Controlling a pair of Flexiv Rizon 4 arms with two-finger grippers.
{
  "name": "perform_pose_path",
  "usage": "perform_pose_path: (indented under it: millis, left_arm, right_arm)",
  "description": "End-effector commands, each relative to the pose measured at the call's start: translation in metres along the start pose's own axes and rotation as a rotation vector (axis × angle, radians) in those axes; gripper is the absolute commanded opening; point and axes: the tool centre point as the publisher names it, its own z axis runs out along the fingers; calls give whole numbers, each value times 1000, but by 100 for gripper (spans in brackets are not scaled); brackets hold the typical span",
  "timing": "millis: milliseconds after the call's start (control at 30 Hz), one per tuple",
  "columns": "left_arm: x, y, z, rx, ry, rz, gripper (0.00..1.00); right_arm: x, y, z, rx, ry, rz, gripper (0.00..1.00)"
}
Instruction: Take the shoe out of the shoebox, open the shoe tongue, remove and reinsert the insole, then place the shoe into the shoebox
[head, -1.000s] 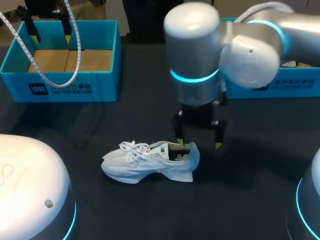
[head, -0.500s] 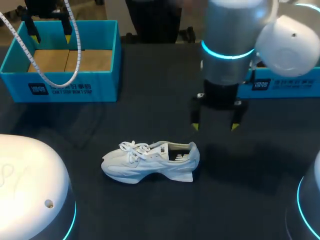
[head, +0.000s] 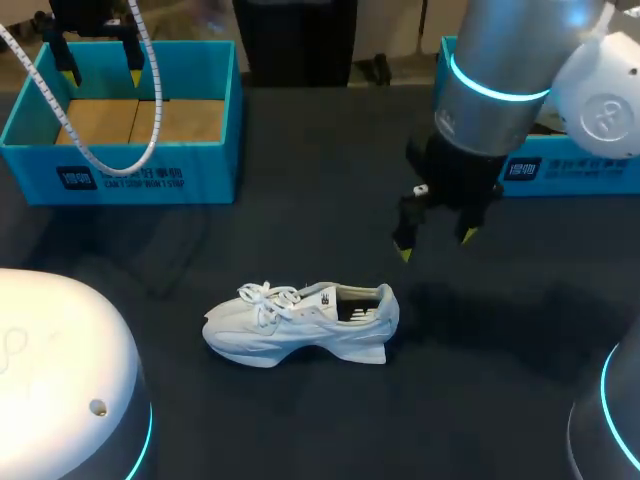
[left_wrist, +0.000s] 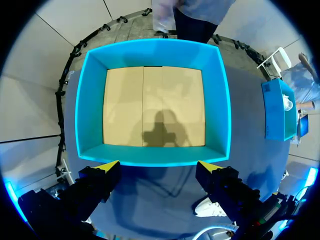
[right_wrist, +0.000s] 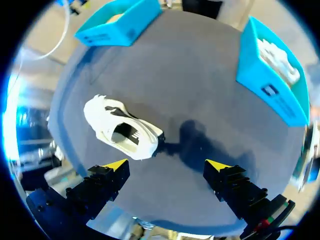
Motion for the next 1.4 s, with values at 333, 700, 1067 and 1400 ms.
perform_pose_path:
  millis: [333,700,1067,1400]
  left_arm:
    - [0,0,0,-1,-1,0,100]
    - [0,0,0,-1,-1,0,100]
    - [0,0,0,-1,-1,0,100]
    - [0,0,0,-1,-1,0,100]
  right_arm:
    - [-28,11,15,-403,475,-561,100]
    - [-28,11,15,-403,475,-561,100]
    - [-35,-5,48,-570,492,-585,100]
    - [-32,-15,70,-636,533,-544,100]
